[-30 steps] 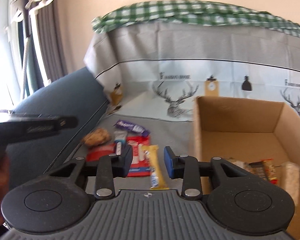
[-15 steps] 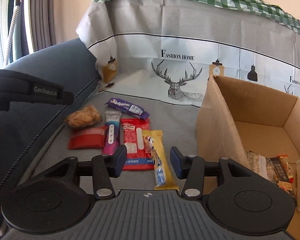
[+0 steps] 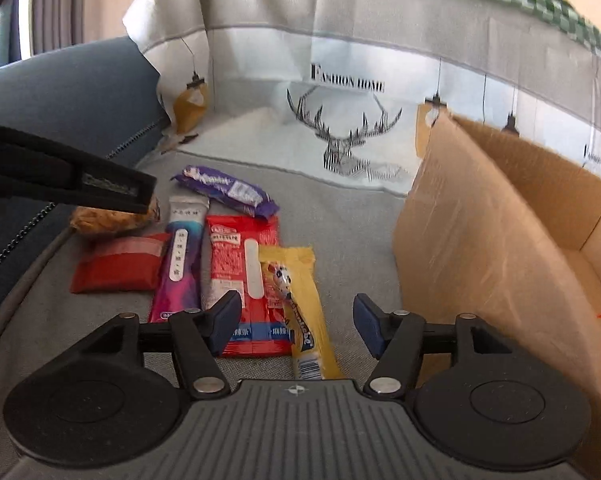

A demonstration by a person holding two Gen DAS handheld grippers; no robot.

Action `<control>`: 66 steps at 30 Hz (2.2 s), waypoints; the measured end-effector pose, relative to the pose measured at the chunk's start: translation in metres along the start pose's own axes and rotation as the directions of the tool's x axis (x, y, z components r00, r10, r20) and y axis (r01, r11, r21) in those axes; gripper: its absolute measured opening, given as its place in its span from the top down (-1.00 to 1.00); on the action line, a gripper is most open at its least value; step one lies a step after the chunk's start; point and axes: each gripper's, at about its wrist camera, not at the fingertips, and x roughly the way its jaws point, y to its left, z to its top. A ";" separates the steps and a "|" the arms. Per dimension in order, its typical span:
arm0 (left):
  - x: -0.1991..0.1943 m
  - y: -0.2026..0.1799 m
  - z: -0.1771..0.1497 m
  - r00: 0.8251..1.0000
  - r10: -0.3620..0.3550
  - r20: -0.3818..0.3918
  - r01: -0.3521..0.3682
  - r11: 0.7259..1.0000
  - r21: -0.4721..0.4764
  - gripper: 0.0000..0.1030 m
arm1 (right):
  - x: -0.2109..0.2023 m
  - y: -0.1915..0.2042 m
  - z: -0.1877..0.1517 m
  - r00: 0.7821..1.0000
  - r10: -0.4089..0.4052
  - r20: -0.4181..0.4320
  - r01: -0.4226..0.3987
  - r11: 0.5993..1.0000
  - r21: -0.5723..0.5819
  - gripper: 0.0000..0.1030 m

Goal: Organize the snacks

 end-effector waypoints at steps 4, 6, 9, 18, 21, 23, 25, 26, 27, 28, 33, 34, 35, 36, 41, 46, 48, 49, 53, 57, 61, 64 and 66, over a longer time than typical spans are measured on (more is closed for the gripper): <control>0.026 -0.007 -0.002 0.997 0.025 -0.074 -0.022 0.999 0.041 -0.48 | 0.016 -0.006 -0.003 0.996 0.013 -0.092 -0.009 0.999 0.044 -0.24; 0.033 -0.008 -0.003 0.995 0.041 -0.093 -0.036 0.998 0.054 -0.48 | 0.020 -0.010 -0.004 0.994 0.029 -0.109 -0.021 0.997 0.074 -0.22; 0.034 -0.004 -0.003 0.993 0.059 -0.098 -0.055 0.998 0.039 -0.15 | 0.019 -0.010 -0.004 0.993 0.048 -0.108 -0.040 0.996 0.083 -0.02; -0.008 0.013 0.000 0.998 0.041 -0.038 -0.043 0.997 -0.068 0.21 | -0.004 -0.008 -0.005 0.989 0.141 -0.051 -0.137 0.988 0.071 0.74; -0.029 0.016 -0.002 0.999 0.012 -0.034 -0.015 0.996 -0.089 0.21 | -0.021 -0.005 -0.007 0.984 0.176 -0.027 -0.176 0.984 0.031 0.74; -0.043 0.017 -0.008 0.999 -0.008 -0.046 0.003 0.995 -0.098 0.21 | -0.033 -0.004 -0.009 0.977 0.210 -0.031 -0.209 0.978 0.007 0.74; -0.058 0.018 -0.014 0.998 -0.033 -0.062 0.026 0.994 -0.109 0.21 | -0.046 -0.002 -0.013 0.968 0.246 -0.049 -0.247 0.969 -0.004 0.74; -0.066 0.019 -0.018 0.996 -0.047 -0.071 0.039 0.992 -0.120 0.21 | -0.053 -0.002 -0.016 0.962 0.266 -0.062 -0.267 0.964 -0.003 0.74; -0.073 0.020 -0.021 0.995 -0.062 -0.081 0.051 0.990 -0.132 0.21 | -0.060 -0.002 -0.019 0.955 0.287 -0.077 -0.288 0.958 -0.002 0.74; -0.080 0.020 -0.025 0.993 -0.078 -0.092 0.064 0.988 -0.144 0.21 | -0.067 0.000 -0.022 0.949 0.304 -0.089 -0.305 0.952 -0.005 0.74; -0.096 0.018 -0.039 0.977 -0.161 -0.138 0.134 0.973 -0.185 0.20 | -0.097 0.006 -0.041 0.933 0.326 -0.153 -0.339 0.939 -0.065 0.74; -0.096 0.017 -0.042 0.968 -0.186 -0.168 0.151 0.968 -0.201 0.20 | -0.099 0.005 -0.045 0.931 0.324 -0.169 -0.339 0.939 -0.066 0.74; -0.093 0.017 -0.045 0.953 -0.220 -0.209 0.174 0.960 -0.218 0.20 | -0.101 0.004 -0.048 0.929 0.322 -0.184 -0.337 0.940 -0.060 0.74; -0.090 0.017 -0.047 0.931 -0.257 -0.261 0.196 0.951 -0.238 0.18 | -0.101 0.003 -0.051 0.927 0.319 -0.198 -0.334 0.941 -0.049 0.74; -0.096 0.026 -0.044 0.885 -0.277 -0.374 0.212 0.955 -0.206 0.01 | -0.095 0.000 -0.061 0.899 0.338 -0.279 -0.354 0.935 -0.008 0.71; -0.108 0.038 -0.064 0.902 -0.355 -0.244 0.299 0.924 -0.240 -0.40 | -0.093 0.000 -0.064 0.892 0.354 -0.279 -0.367 0.930 0.008 0.60; -0.108 0.035 -0.065 0.928 -0.306 -0.213 0.257 0.939 -0.231 -0.48 | -0.092 -0.001 -0.064 0.890 0.360 -0.279 -0.371 0.929 0.017 0.47; -0.106 0.030 -0.062 0.934 -0.285 -0.217 0.237 0.946 -0.223 -0.48 | -0.092 -0.002 -0.065 0.890 0.361 -0.279 -0.370 0.929 0.021 0.40; -0.093 0.004 -0.060 0.916 -0.286 -0.283 0.263 0.958 -0.115 -0.68 | -0.091 -0.003 -0.063 0.888 0.367 -0.277 -0.375 0.927 0.024 0.35; -0.083 -0.001 -0.061 0.917 -0.256 -0.307 0.237 0.967 -0.097 -0.74 | -0.087 -0.005 -0.062 0.886 0.368 -0.282 -0.374 0.927 0.035 0.28; -0.072 0.009 -0.064 0.916 -0.234 -0.328 0.188 0.968 -0.165 -0.74 | -0.088 -0.005 -0.063 0.885 0.372 -0.281 -0.378 0.925 0.032 0.26; -0.069 0.014 -0.065 0.911 -0.235 -0.338 0.182 0.966 -0.182 -0.74 | -0.088 -0.005 -0.062 0.885 0.371 -0.281 -0.377 0.925 0.032 0.26; -0.068 0.014 -0.066 0.906 -0.239 -0.351 0.187 0.966 -0.177 -0.74 | -0.088 -0.005 -0.062 0.885 0.371 -0.281 -0.377 0.926 0.036 0.26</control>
